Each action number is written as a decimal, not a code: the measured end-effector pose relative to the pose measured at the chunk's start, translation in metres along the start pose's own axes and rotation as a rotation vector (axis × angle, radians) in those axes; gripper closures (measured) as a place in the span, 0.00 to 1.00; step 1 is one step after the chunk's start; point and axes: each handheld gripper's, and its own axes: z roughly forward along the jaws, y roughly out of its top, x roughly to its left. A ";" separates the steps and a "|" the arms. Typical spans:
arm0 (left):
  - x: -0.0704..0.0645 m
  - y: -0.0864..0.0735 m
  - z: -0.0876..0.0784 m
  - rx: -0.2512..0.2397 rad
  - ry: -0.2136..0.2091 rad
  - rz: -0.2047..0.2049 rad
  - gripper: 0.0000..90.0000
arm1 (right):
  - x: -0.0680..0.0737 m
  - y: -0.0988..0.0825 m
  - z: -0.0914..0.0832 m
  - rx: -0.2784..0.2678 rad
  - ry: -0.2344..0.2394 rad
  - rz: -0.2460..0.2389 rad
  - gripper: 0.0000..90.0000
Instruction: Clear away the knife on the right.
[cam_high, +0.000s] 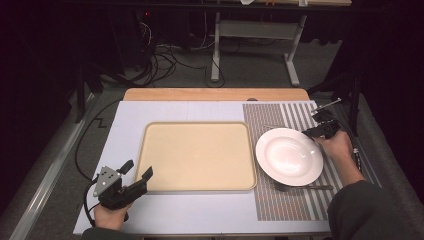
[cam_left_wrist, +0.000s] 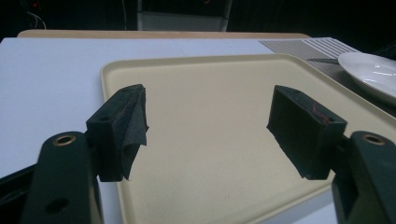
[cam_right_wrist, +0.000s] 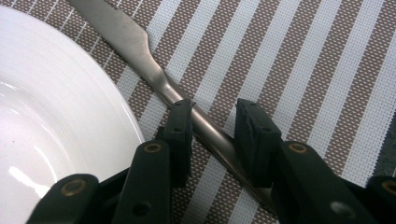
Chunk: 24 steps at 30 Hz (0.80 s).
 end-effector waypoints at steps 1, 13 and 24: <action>0.000 0.000 0.000 0.002 -0.001 0.003 0.32 | 0.001 0.000 0.000 -0.001 -0.001 0.004 0.76; -0.001 0.000 0.001 0.008 -0.013 0.004 0.32 | 0.006 -0.001 -0.001 0.009 -0.031 -0.005 0.82; -0.001 0.000 0.000 0.006 -0.023 -0.003 0.32 | 0.010 0.001 -0.001 0.027 -0.093 -0.012 0.86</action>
